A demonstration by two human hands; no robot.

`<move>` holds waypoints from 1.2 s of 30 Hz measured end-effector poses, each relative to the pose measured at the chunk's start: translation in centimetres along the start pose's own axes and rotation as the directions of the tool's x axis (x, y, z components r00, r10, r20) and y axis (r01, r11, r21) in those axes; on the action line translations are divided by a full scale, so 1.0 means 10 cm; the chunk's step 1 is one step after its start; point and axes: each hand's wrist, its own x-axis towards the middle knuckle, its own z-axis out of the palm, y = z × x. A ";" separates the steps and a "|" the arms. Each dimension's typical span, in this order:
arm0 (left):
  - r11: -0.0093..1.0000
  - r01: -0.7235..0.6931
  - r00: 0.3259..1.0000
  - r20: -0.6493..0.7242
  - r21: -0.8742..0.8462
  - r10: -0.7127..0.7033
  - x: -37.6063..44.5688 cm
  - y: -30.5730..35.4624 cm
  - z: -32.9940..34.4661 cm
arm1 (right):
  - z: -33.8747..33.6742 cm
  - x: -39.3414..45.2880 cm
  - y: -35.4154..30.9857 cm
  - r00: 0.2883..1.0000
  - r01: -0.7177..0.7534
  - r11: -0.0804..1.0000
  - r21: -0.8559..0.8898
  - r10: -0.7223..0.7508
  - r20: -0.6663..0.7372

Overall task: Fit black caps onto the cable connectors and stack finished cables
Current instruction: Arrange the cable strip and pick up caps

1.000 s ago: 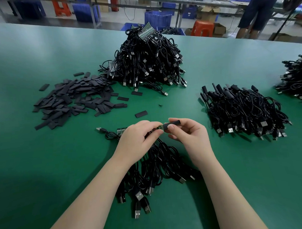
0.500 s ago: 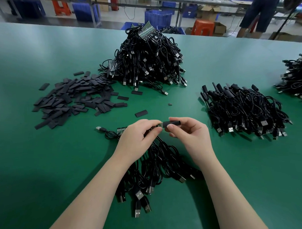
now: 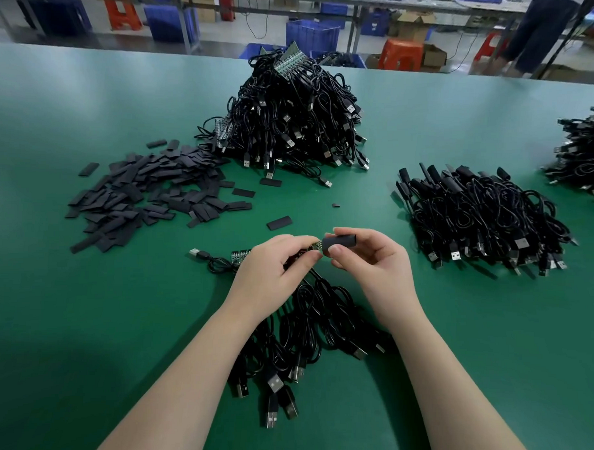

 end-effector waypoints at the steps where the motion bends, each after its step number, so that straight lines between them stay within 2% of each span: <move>1: 1.000 0.001 1.000 0.003 0.002 -0.001 0.00 0.01 0.00 | 0.00 0.00 0.00 1.000 0.002 1.000 0.006 -0.002 -0.005; 6: 0.991 -0.093 0.996 0.011 0.102 0.092 -0.02 0.07 -0.01 | -0.01 0.00 0.01 0.998 0.005 1.000 0.020 -0.004 -0.060; 13: 0.998 -0.036 0.999 0.018 0.057 0.035 -0.02 0.08 -0.02 | -0.05 0.01 -0.06 1.000 0.000 1.000 -0.003 0.000 0.020; 19: 0.998 -0.033 0.999 0.029 0.046 0.032 -0.02 0.09 -0.02 | -0.01 0.01 -0.02 0.999 -0.037 0.998 0.049 0.038 -0.030; 24: 0.996 -0.063 0.998 0.010 0.067 0.063 -0.02 0.08 -0.02 | 0.05 -0.01 0.00 0.997 0.013 1.000 -0.028 -0.015 -0.071; 29: 1.000 0.004 1.000 -0.010 0.008 -0.004 -0.02 0.08 -0.02 | 0.02 0.00 -0.01 1.000 0.026 0.998 -0.055 -0.027 -0.012; 33: 0.993 0.102 0.986 -0.124 -0.051 -0.108 -0.02 0.09 -0.02 | 0.02 -0.01 0.01 0.999 -0.026 1.000 0.002 0.026 -0.021; 36: 0.997 0.075 0.989 -0.127 -0.035 -0.079 -0.02 0.11 -0.03 | 0.03 0.00 0.03 0.998 -0.051 0.999 0.010 0.051 -0.045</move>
